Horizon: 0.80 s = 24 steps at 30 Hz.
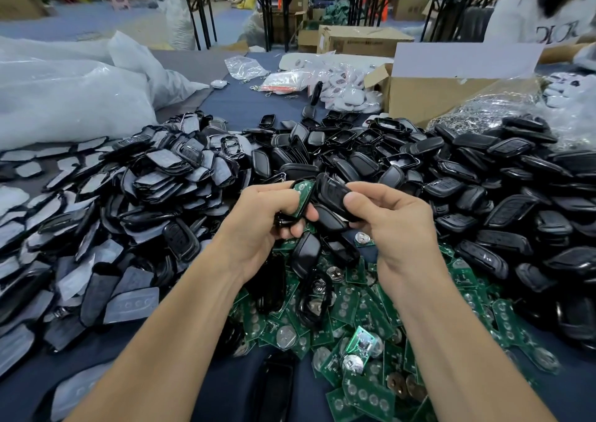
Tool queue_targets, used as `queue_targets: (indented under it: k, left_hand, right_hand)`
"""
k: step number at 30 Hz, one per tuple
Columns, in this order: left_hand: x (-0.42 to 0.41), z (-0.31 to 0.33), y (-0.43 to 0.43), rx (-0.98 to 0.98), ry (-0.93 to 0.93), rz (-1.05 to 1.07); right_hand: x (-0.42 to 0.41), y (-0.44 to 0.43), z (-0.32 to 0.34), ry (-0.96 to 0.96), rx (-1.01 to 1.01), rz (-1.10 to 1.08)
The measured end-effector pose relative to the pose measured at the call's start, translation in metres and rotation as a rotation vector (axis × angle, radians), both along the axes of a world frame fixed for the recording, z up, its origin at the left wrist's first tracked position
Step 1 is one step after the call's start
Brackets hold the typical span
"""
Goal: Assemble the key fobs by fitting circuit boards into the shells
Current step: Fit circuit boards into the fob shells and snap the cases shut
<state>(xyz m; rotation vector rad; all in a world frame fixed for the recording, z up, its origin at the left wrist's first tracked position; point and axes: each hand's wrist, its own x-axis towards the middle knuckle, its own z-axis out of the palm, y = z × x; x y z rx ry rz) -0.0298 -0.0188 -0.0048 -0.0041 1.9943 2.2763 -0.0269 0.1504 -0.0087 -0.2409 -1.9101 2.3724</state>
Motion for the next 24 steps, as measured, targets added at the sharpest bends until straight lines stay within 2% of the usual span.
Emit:
queue_targets:
  k: [5,9,12,18,24]
  left_hand:
    - [0.0,0.0,0.0,0.007,0.0,0.03]
    - [-0.003,-0.002,-0.002,0.112,-0.027,0.155]
    - [-0.002,-0.002,-0.002,0.117,-0.023,0.164]
    - [0.0,-0.001,-0.001,-0.013,0.023,0.185]
    - [0.001,-0.007,0.009,-0.039,0.087,0.101]
  right_hand:
    - [0.001,0.0,0.001,-0.039,-0.148,0.021]
    - [0.001,0.001,0.002,-0.07,-0.189,0.014]
    - [0.001,-0.001,0.001,-0.083,-0.213,0.027]
    - [0.001,-0.006,-0.001,-0.041,-0.158,0.013]
    - [0.005,-0.006,0.001,0.071,-0.049,-0.037]
